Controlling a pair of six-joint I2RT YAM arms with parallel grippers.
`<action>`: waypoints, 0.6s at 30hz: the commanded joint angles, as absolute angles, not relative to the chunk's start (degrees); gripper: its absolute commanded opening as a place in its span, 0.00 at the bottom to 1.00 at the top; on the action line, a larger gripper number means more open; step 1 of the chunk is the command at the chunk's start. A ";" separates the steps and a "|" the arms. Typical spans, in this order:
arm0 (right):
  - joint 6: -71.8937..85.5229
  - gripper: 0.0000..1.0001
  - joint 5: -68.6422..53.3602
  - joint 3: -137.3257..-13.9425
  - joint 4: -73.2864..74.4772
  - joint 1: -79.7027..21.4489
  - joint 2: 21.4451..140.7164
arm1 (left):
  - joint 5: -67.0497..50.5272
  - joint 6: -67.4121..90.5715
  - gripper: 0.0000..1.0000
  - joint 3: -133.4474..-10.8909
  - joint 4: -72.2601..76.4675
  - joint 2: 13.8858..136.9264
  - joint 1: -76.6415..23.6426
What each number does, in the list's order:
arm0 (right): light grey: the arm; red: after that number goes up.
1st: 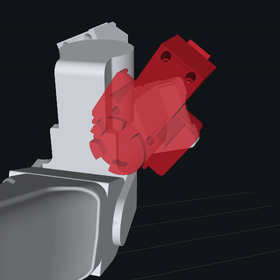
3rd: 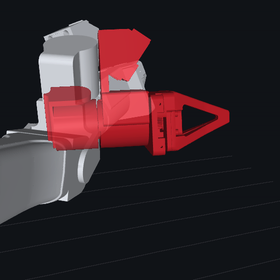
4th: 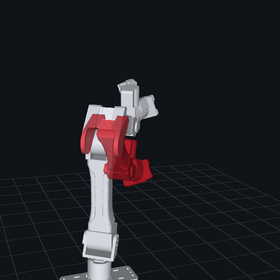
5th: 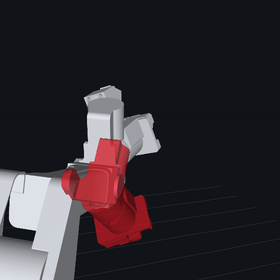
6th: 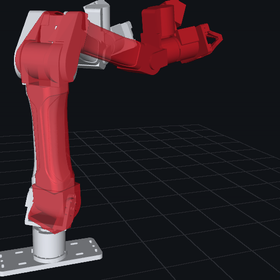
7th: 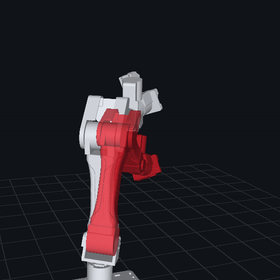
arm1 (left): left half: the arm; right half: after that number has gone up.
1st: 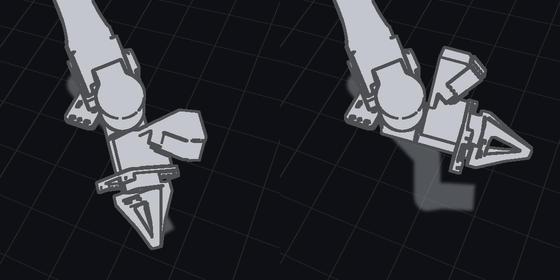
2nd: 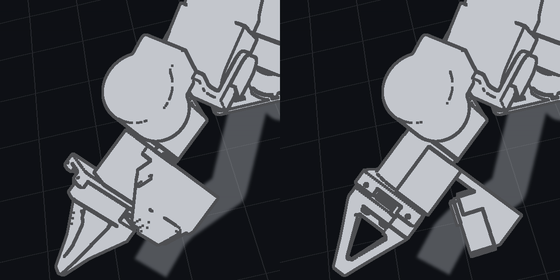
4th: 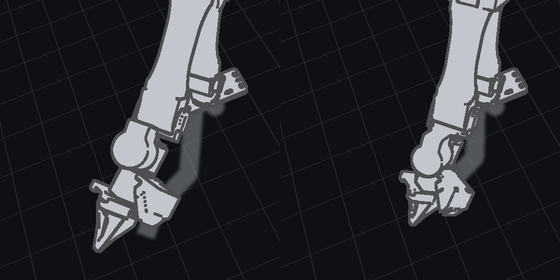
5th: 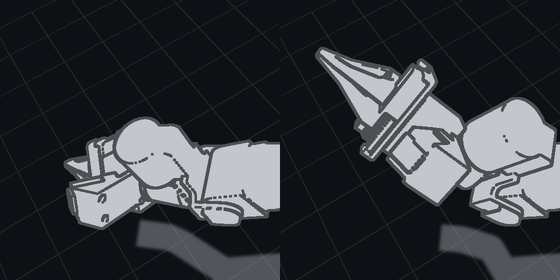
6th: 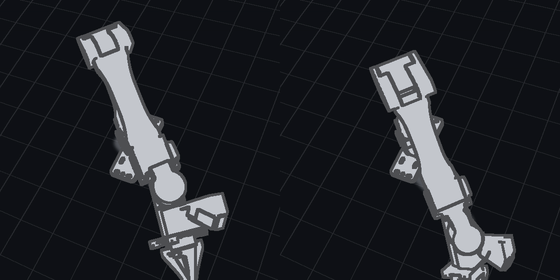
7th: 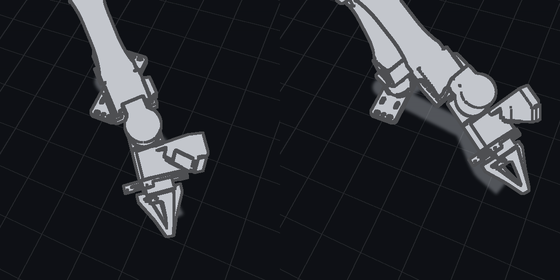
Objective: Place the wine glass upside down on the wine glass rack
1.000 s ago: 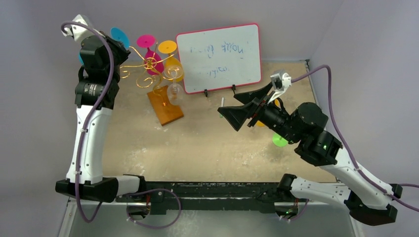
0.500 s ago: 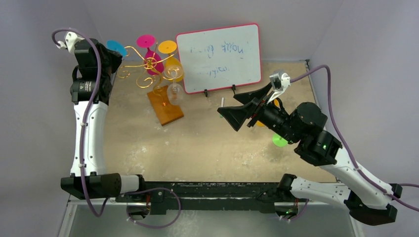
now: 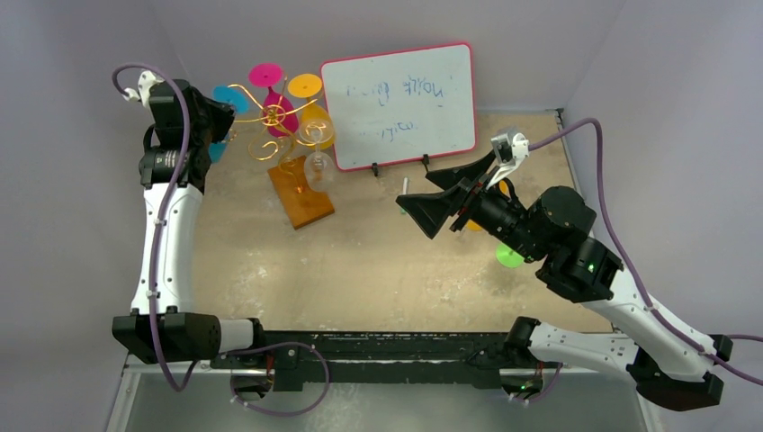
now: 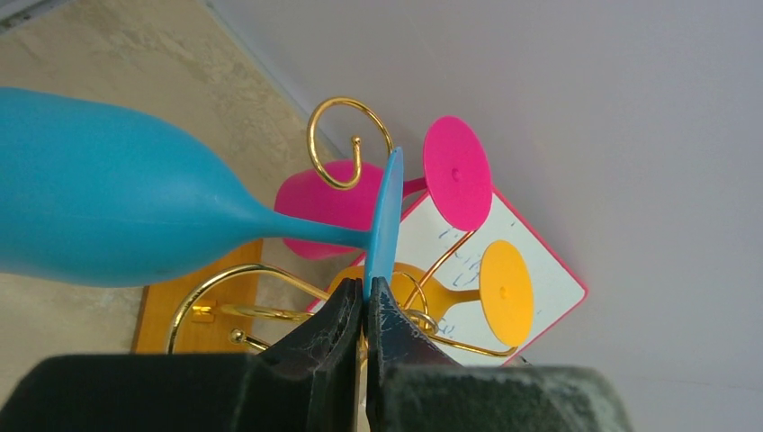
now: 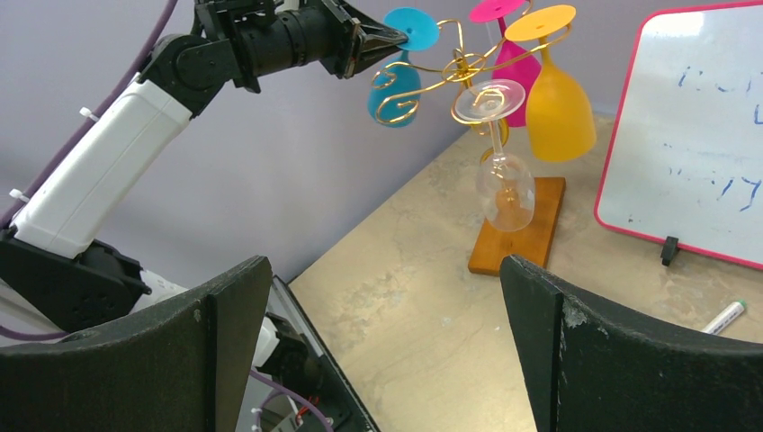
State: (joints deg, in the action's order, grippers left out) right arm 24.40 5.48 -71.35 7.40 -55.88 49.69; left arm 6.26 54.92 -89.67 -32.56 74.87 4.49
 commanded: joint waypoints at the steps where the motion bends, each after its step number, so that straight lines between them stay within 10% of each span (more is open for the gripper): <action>1: 23.65 1.00 6.68 -71.98 5.50 -56.16 48.77 | 0.95 58.26 0.00 -87.90 -24.44 73.16 5.01; 18: 23.46 1.00 6.59 -72.07 5.01 -56.12 49.00 | -2.74 62.43 0.00 -86.69 -19.27 75.35 5.01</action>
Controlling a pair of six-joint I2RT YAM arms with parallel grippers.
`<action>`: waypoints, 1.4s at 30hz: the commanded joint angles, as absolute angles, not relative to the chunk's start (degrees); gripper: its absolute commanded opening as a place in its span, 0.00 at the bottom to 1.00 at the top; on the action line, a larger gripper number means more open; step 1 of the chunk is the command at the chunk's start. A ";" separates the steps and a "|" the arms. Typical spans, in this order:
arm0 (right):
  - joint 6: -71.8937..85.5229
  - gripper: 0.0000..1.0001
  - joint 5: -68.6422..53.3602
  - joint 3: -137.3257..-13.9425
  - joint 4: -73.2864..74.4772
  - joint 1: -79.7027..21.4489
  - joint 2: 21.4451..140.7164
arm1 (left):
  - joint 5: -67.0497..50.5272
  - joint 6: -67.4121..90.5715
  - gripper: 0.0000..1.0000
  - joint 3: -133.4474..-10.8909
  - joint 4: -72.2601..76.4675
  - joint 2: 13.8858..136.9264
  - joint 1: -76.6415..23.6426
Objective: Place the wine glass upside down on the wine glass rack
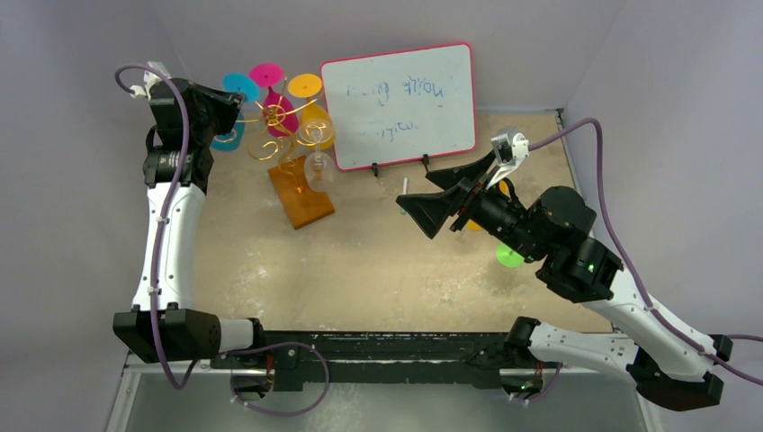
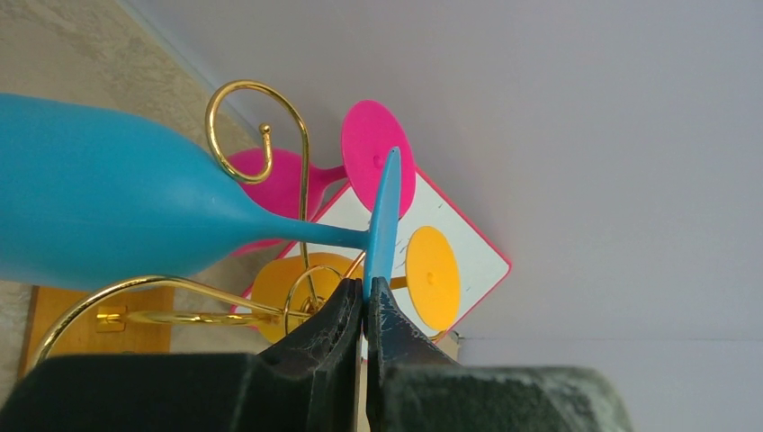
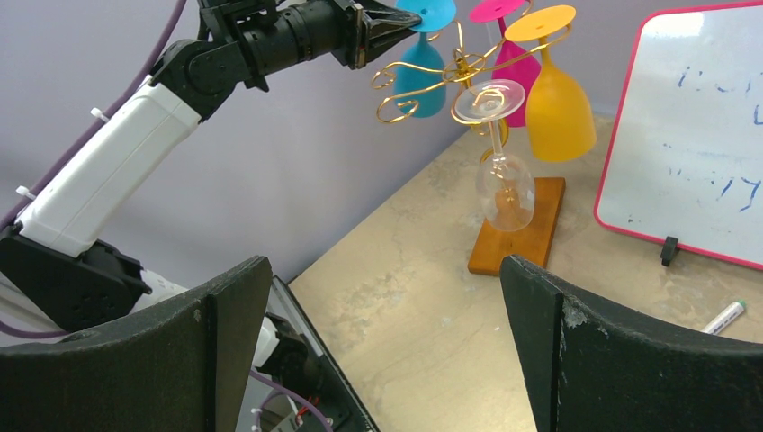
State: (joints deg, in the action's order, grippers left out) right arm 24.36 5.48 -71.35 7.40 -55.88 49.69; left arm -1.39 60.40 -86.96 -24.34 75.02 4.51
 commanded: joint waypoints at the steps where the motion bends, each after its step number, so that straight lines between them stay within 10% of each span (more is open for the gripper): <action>1: 23.43 1.00 6.54 -72.07 4.96 -56.15 49.04 | -2.92 62.69 0.00 -86.60 -18.74 75.61 5.01; 42: 21.85 1.00 6.86 -72.69 4.50 -56.09 50.05 | 1.49 67.32 0.00 -85.48 -9.94 79.16 7.74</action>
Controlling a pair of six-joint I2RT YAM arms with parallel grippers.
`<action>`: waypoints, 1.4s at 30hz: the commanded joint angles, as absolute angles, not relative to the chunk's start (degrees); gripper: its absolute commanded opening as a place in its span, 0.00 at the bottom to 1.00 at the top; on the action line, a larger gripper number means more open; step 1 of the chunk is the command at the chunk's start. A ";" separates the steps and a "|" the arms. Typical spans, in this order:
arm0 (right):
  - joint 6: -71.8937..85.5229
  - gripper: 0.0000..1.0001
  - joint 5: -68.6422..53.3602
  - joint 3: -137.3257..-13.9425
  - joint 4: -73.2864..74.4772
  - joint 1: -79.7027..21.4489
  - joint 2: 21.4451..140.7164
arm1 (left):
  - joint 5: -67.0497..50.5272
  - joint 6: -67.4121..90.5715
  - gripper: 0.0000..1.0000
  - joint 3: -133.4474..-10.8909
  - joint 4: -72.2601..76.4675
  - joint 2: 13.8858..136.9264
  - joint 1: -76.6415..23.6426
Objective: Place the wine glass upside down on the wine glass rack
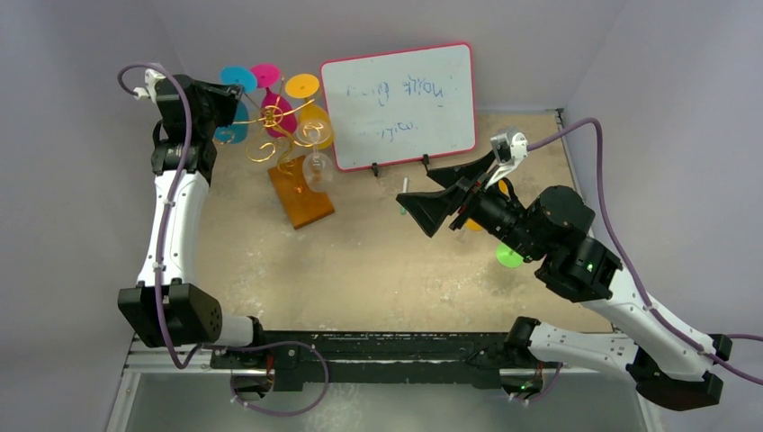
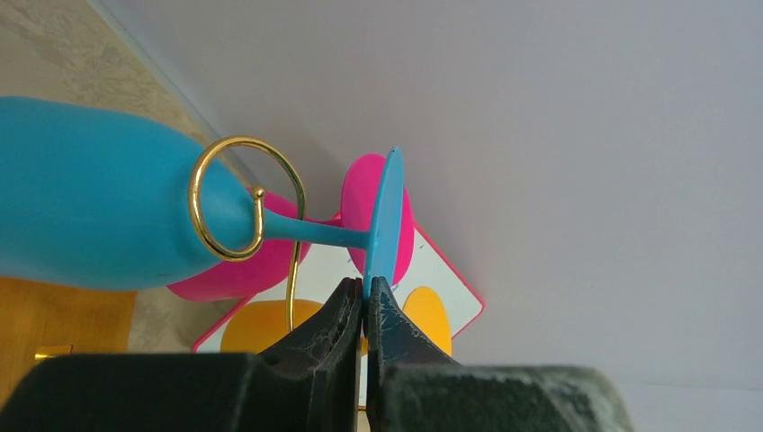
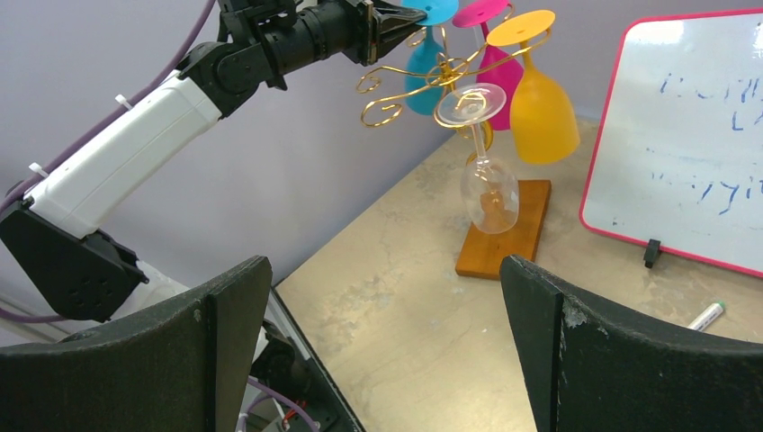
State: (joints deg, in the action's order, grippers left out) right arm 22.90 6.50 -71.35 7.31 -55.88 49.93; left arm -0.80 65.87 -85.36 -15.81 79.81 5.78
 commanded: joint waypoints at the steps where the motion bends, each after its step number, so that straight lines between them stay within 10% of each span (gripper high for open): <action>1: 21.88 1.00 6.86 -72.69 4.51 -56.14 50.00 | 1.45 67.68 0.00 -85.36 -9.58 79.23 7.88; 42: 22.05 1.00 7.03 -71.92 5.23 -56.09 48.70 | -5.18 75.62 0.00 -79.77 -4.94 77.61 12.04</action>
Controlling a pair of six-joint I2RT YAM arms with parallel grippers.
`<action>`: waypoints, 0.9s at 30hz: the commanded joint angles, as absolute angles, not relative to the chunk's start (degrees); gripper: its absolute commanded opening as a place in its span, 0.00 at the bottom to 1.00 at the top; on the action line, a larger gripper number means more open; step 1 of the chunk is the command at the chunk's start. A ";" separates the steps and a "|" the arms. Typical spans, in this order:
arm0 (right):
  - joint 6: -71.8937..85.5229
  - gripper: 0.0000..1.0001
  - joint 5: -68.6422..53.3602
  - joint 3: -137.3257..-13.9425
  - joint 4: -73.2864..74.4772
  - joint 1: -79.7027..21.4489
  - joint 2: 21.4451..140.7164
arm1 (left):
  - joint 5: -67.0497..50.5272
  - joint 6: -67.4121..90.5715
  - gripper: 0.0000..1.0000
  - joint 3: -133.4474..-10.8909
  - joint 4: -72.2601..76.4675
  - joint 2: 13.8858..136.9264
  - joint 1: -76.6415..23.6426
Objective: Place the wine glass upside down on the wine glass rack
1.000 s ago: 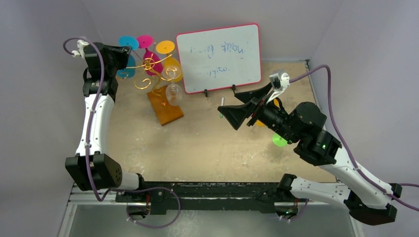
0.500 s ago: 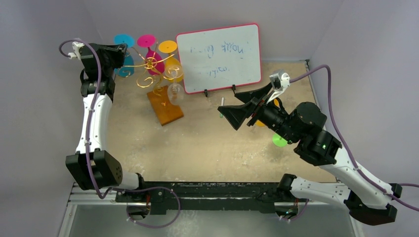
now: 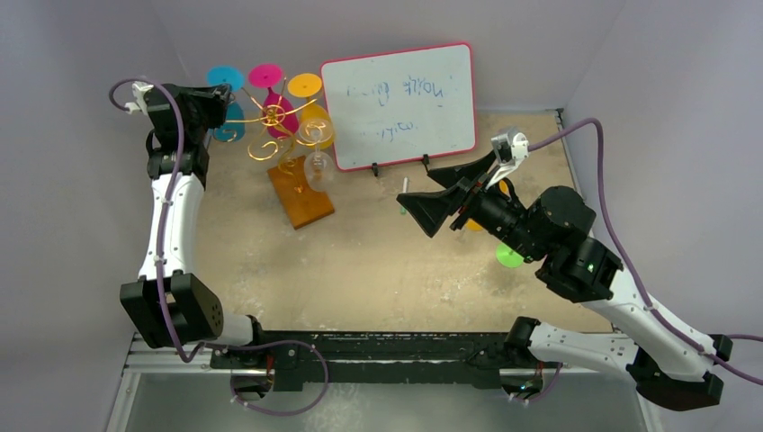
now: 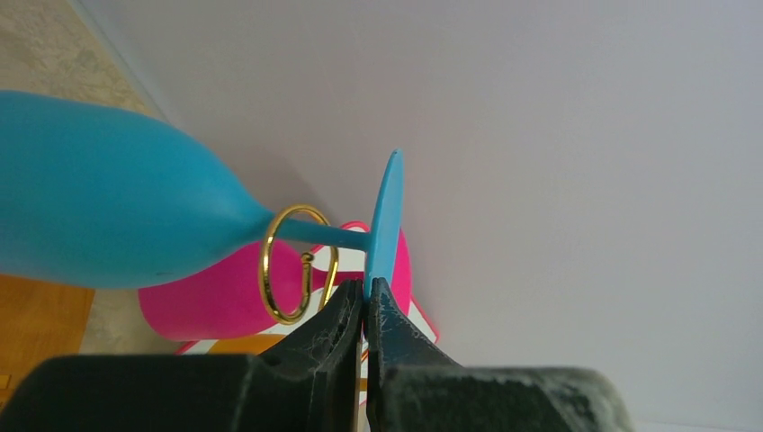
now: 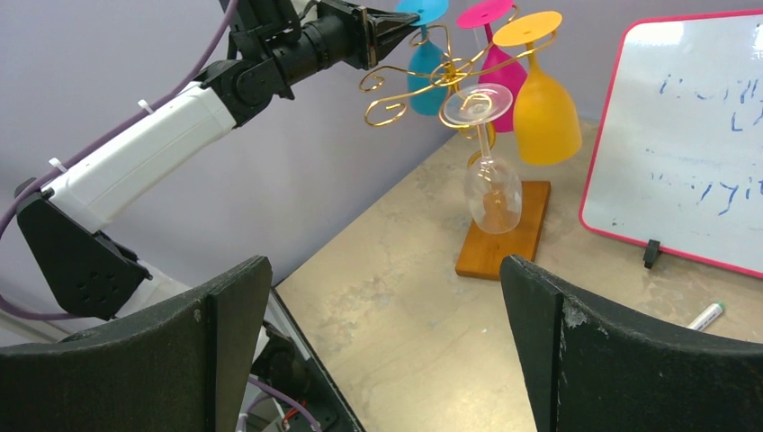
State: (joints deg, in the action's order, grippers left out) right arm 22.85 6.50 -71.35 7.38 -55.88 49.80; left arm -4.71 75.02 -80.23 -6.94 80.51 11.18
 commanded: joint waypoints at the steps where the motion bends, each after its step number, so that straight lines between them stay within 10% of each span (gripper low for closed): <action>1: 22.10 1.00 7.03 -71.92 5.20 -56.10 48.65 | -5.06 75.39 0.00 -79.66 -5.41 77.48 12.04; 27: 21.75 1.00 9.43 -71.50 6.69 -56.10 50.14 | -2.20 69.63 0.10 -78.10 -14.57 73.76 12.39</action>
